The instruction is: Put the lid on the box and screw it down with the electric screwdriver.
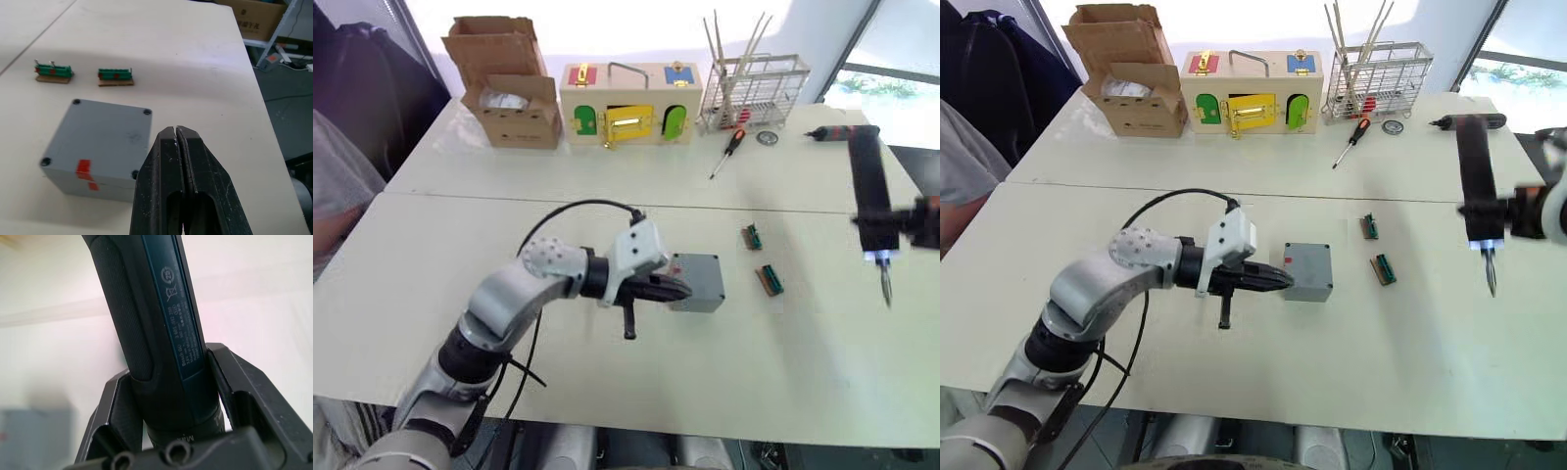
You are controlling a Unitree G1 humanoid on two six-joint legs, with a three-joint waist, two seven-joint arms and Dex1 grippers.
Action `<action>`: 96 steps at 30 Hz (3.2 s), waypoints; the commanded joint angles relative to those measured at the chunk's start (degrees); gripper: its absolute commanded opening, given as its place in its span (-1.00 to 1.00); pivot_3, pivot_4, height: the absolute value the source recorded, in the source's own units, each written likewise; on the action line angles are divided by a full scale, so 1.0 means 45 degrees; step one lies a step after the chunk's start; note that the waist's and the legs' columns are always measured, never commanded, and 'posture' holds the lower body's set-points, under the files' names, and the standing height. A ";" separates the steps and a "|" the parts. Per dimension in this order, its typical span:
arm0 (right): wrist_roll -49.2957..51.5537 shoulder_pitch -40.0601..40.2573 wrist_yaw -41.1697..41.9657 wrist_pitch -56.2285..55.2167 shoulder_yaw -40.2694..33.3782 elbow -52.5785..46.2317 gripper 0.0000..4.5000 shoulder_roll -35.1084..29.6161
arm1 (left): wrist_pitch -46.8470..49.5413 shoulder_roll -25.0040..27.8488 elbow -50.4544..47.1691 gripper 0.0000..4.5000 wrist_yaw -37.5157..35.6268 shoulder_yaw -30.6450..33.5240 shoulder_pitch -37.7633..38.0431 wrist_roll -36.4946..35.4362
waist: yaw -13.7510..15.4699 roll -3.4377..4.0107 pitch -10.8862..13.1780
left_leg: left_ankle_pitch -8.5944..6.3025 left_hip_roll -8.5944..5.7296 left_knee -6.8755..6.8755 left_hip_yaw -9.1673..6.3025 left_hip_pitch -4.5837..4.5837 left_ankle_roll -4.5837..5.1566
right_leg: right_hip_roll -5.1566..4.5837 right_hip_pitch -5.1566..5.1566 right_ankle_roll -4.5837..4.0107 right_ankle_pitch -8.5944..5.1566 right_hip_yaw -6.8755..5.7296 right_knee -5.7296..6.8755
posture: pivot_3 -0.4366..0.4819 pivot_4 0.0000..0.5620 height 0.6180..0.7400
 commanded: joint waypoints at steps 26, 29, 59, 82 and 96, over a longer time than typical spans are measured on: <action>-0.4632 -0.0128 0.2386 -0.0805 0.2142 0.0951 0.99 0.1561 | -0.0397 0.1488 -0.0789 -1.00 0.0337 0.0763 0.1067 -0.1053 | 0.0227 0.0035 0.0008 | 0.0036 -0.0007 0.0020 0.0000 -0.0010 -0.0065 | 0.0014 -0.0014 0.0006 0.0002 0.0002 0.0013 | -0.05 -0.47 0.99; -0.5329 -0.0696 0.2879 -0.2319 0.2275 0.0599 0.99 0.1261 | -0.0630 0.1710 -0.0282 -1.00 0.0014 0.1159 0.1061 -0.1185 | 0.0202 0.0042 0.0006 | 0.0036 -0.0008 0.0020 0.0001 -0.0011 -0.0066 | 0.0014 -0.0021 0.0008 0.0003 0.0002 0.0015 | -0.05 -0.47 0.99; -0.4383 0.4411 0.3860 -0.4440 0.2998 -1.0105 0.99 0.4860 | -0.6276 -0.1874 0.9024 -1.00 -0.0343 -0.1006 -0.1624 0.3637 | 0.0232 -0.0013 0.0016 | 0.0055 -0.0023 0.0047 -0.0045 -0.0049 -0.0099 | 0.0013 -0.0053 0.0027 0.0012 -0.0025 0.0058 | -0.05 -0.47 0.99; -0.9227 0.2379 0.6260 -1.1375 0.4386 -0.5094 0.99 0.2532 | -0.3877 0.0425 0.3889 -1.00 -0.2041 -0.1278 0.0626 0.3642 | 0.0214 -0.0019 0.0014 | 0.0054 -0.0015 0.0051 -0.0021 -0.0042 -0.0098 | 0.0013 -0.0101 0.0030 0.0009 -0.0021 0.0168 | -0.05 -0.47 0.99; -1.0321 0.0413 0.8874 -1.2448 0.5694 -0.3655 0.99 0.4460 | -0.4144 -0.1647 0.5705 -1.00 0.0384 -0.0687 -0.0039 0.4198 | 0.0214 -0.0022 0.0016 | 0.0064 -0.0018 0.0049 -0.0026 -0.0042 -0.0116 | 0.0014 -0.0110 0.0031 0.0008 -0.0028 0.0178 | -0.05 -0.47 0.99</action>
